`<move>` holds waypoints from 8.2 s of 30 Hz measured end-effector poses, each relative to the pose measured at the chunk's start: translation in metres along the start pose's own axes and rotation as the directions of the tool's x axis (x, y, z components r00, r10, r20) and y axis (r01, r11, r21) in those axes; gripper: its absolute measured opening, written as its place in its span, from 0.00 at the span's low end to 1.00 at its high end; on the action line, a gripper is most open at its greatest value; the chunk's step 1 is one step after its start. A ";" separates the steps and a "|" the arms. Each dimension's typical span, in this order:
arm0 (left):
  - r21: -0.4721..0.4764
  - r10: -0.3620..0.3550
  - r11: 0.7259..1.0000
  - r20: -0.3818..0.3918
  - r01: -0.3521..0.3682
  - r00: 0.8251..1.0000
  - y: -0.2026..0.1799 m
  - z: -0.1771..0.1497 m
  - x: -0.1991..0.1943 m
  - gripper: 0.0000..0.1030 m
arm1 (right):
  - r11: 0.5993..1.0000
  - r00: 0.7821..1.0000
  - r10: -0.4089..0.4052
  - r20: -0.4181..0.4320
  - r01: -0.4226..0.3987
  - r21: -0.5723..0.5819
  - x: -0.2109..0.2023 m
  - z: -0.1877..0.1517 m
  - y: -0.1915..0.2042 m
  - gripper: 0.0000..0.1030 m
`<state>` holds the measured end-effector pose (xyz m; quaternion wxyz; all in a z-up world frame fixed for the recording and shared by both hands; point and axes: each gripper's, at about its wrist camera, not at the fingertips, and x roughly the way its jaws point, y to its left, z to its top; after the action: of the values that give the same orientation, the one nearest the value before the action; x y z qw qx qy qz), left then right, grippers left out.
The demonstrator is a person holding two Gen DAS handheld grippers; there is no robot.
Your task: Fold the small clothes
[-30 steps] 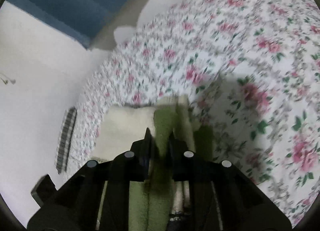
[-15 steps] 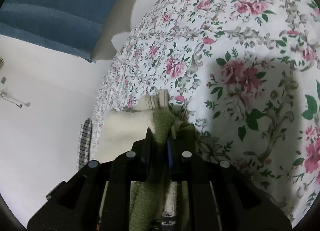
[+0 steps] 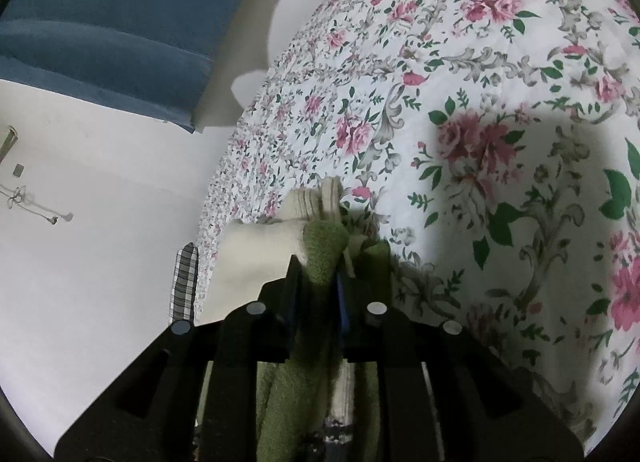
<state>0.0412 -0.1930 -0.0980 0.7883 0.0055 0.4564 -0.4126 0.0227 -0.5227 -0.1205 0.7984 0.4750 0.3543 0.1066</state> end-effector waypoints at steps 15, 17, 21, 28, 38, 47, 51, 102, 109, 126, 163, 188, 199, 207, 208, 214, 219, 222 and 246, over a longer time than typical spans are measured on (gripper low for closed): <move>-0.086 -0.168 0.981 0.052 0.172 0.984 0.012 -0.008 -0.032 0.83 | 0.999 0.999 -0.035 -0.009 0.035 -0.027 -0.065 -0.077 0.022 0.67; -0.100 -0.160 0.981 0.048 0.164 0.986 0.014 -0.010 -0.028 0.83 | 1.000 0.999 -0.021 -0.046 0.020 -0.013 -0.061 -0.090 0.021 0.68; -0.138 -0.155 0.978 0.024 0.157 0.988 0.019 -0.015 -0.017 0.83 | 0.998 0.997 -0.037 -0.061 0.034 -0.050 -0.059 -0.108 0.020 0.72; -0.177 -0.179 0.968 0.007 0.177 0.984 0.024 -0.017 -0.008 0.83 | 0.998 0.994 -0.043 -0.105 0.038 -0.052 -0.056 -0.113 0.012 0.73; -0.162 -0.120 0.980 -0.021 0.115 0.993 0.015 -0.015 0.012 0.78 | 0.990 0.991 -0.094 -0.099 0.082 -0.114 -0.054 -0.132 0.013 0.40; -0.130 -0.108 0.986 0.009 0.109 0.994 0.015 -0.016 0.011 0.76 | 0.989 0.994 -0.077 -0.078 0.066 -0.129 -0.058 -0.136 0.012 0.38; -0.128 -0.116 0.985 0.015 0.117 0.993 0.017 -0.018 0.011 0.76 | 0.989 0.994 -0.081 -0.078 0.070 -0.130 -0.061 -0.138 0.012 0.38; -0.096 -0.210 0.973 0.022 0.212 0.977 0.038 0.040 0.012 0.53 | 0.962 0.994 -0.091 0.063 0.104 -0.253 -0.013 -0.083 0.073 0.35; -0.074 -0.170 0.982 0.082 0.176 0.982 0.053 0.055 -0.018 0.50 | 0.957 0.996 -0.059 0.061 0.074 -0.281 -0.004 -0.078 0.094 0.34; -0.130 -0.047 0.989 0.121 0.063 0.992 0.138 0.083 -0.039 0.50 | 0.956 1.000 0.013 -0.026 -0.020 -0.293 0.100 -0.042 0.140 0.34; -0.241 -0.211 0.946 0.050 0.217 0.976 0.154 0.011 -0.026 0.79 | 0.984 0.993 -0.097 -0.062 0.087 -0.153 0.080 -0.098 0.098 0.76; -0.225 -0.091 0.969 0.037 0.097 0.995 0.117 0.017 -0.051 0.38 | 0.992 0.992 0.066 -0.107 -0.077 -0.104 0.063 -0.117 0.114 0.32; -0.218 -0.096 0.971 0.037 0.102 0.995 0.119 0.009 -0.042 0.46 | 0.992 0.993 -0.009 -0.117 -0.005 -0.122 0.060 -0.134 0.101 0.38; -0.226 -0.082 0.970 0.055 0.092 0.995 0.123 0.002 -0.040 0.62 | 0.991 0.994 -0.040 -0.100 0.027 -0.130 0.063 -0.137 0.104 0.60; -0.228 -0.082 0.969 0.057 0.093 0.995 0.122 0.002 -0.040 0.63 | 0.991 0.994 -0.042 -0.097 0.029 -0.131 0.063 -0.138 0.104 0.60; -0.221 -0.070 0.972 0.076 0.085 0.995 0.124 0.003 -0.043 0.69 | 0.990 0.997 -0.041 -0.065 0.032 -0.134 0.053 -0.135 0.104 0.61; -0.270 -0.109 0.955 0.077 0.126 0.991 0.134 0.000 -0.037 0.72 | 0.988 0.997 -0.054 -0.057 0.046 -0.146 0.054 -0.135 0.105 0.64; -0.309 -0.160 0.933 0.103 0.185 0.982 0.141 -0.005 -0.031 0.69 | 0.992 0.995 -0.035 -0.095 0.024 -0.121 0.064 -0.135 0.100 0.64; -0.279 -0.212 0.934 0.076 0.225 0.974 0.130 -0.025 -0.047 0.43 | 0.995 0.985 0.026 -0.173 -0.042 -0.087 0.056 -0.155 0.082 0.33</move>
<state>0.0973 -0.0674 -0.1260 0.7401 -0.1681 0.4912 -0.4274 -0.0261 -0.3455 -0.1247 0.7838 0.4333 0.4083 0.1768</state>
